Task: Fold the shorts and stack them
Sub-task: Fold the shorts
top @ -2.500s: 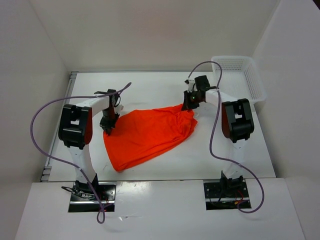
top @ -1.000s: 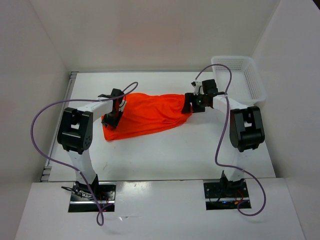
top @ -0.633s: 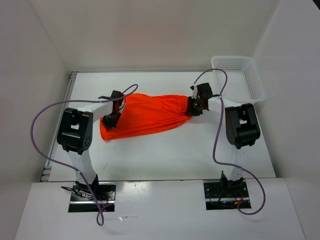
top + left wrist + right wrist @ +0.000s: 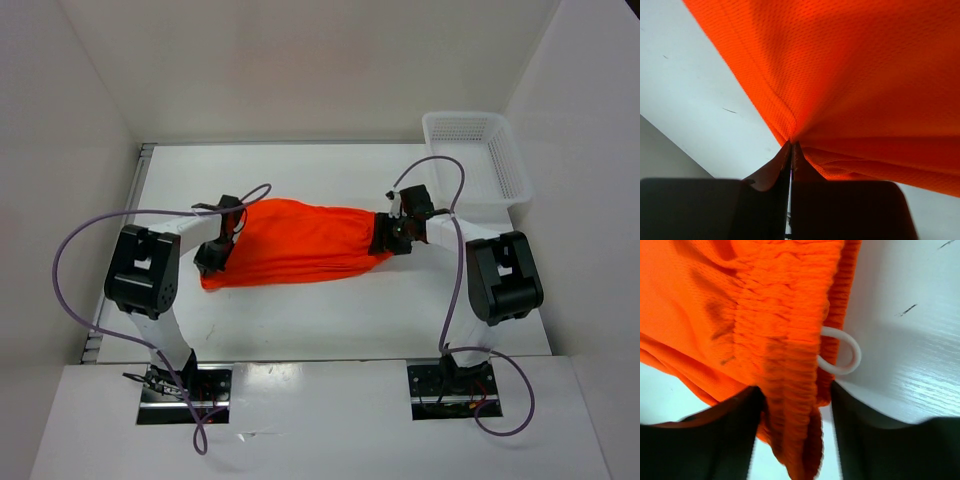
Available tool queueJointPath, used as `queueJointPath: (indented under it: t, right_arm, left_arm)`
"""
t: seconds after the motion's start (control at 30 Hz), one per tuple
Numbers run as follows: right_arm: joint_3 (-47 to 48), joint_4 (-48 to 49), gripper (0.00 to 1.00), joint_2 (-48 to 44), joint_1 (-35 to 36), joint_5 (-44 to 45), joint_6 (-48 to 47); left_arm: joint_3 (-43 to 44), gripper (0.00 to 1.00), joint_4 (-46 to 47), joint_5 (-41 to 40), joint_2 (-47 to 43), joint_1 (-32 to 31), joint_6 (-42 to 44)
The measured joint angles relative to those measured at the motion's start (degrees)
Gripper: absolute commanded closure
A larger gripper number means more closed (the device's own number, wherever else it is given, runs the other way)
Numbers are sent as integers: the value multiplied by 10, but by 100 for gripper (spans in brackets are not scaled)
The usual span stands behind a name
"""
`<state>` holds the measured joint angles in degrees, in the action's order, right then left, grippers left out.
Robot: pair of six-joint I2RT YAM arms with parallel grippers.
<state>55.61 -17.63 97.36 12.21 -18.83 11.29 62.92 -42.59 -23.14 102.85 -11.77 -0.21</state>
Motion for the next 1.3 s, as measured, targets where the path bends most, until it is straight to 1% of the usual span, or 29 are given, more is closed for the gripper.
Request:
queueJointPath:
  t: [0.07, 0.17, 0.2, 0.27, 0.3, 0.33, 0.37, 0.4, 0.47, 0.5, 0.57, 0.6, 0.7, 0.73, 0.83, 0.87, 0.93, 0.97, 1.1, 1.17, 1.3]
  right_arm:
    - [-3, -2, 31, -2, -1, -4, -2]
    - [-5, -2, 31, -2, -1, -7, 3]
    - [-5, -2, 31, -2, -1, -7, 5]
    - [-5, 0, 31, -2, -1, -6, 9]
    - [-5, 0, 31, -2, -1, -6, 11]
    - [-5, 1, 34, -2, -1, -5, 12]
    - [-5, 2, 36, -1, -1, -5, 13]
    - [-5, 3, 44, 0, -1, -5, 15]
    - [-5, 7, 54, 3, 2, -8, 17]
    - [-5, 9, 61, 6, 3, -11, 20]
    - [-5, 15, 69, 10, 9, -19, 24]
    - [-5, 18, 75, 11, 12, -24, 23]
    - [-5, 23, 84, 12, 21, -37, 26]
    - [-4, 23, 89, 14, 23, -41, 26]
    - [5, 21, 95, 21, 23, -44, 23]
    - [10, 21, 95, 23, 23, -45, 21]
    - [22, 20, 99, 30, 23, -45, 16]
    - [27, 20, 99, 32, 23, -45, 12]
    - [39, 19, 100, 35, 23, -39, 2]
    - [43, 18, 100, 35, 23, -34, -3]
    - [53, 13, 100, 35, 23, -27, -13]
  left_arm:
    - [-9, 100, 0, -2, 5, 0, 0]
    - [-16, 94, -2, -13, 8, 1, 1]
    - [-16, 91, -2, -16, 8, 1, 1]
    - [-16, 80, -2, -24, 8, 1, -1]
    - [-16, 78, -2, -27, 8, 1, 1]
    - [-16, 74, -2, -33, 8, 1, 1]
    - [-15, 68, -2, -38, 8, 1, 0]
    - [-14, 64, -3, -42, 8, 1, 1]
    - [-6, 60, -5, -45, 3, 1, 1]
    - [3, 60, -9, -45, -3, 1, 1]
    - [21, 58, -15, -36, -20, 1, 1]
    - [30, 58, -18, -30, -34, 1, 1]
    - [42, 58, -29, -1, -73, 1, 0]
    - [42, 58, -35, 8, -84, 1, 0]
    - [47, 57, -50, 25, -91, -1, 1]
    - [58, 55, -54, 30, -84, -4, 0]
    - [99, 55, -51, 44, -61, -17, 0]
    - [132, 55, -54, 51, -42, -29, 0]
    - [251, 55, 6, 73, 37, -91, 0]
    - [276, 55, 41, 86, 66, -120, 0]
    - [289, 55, 78, 113, 126, -165, 1]
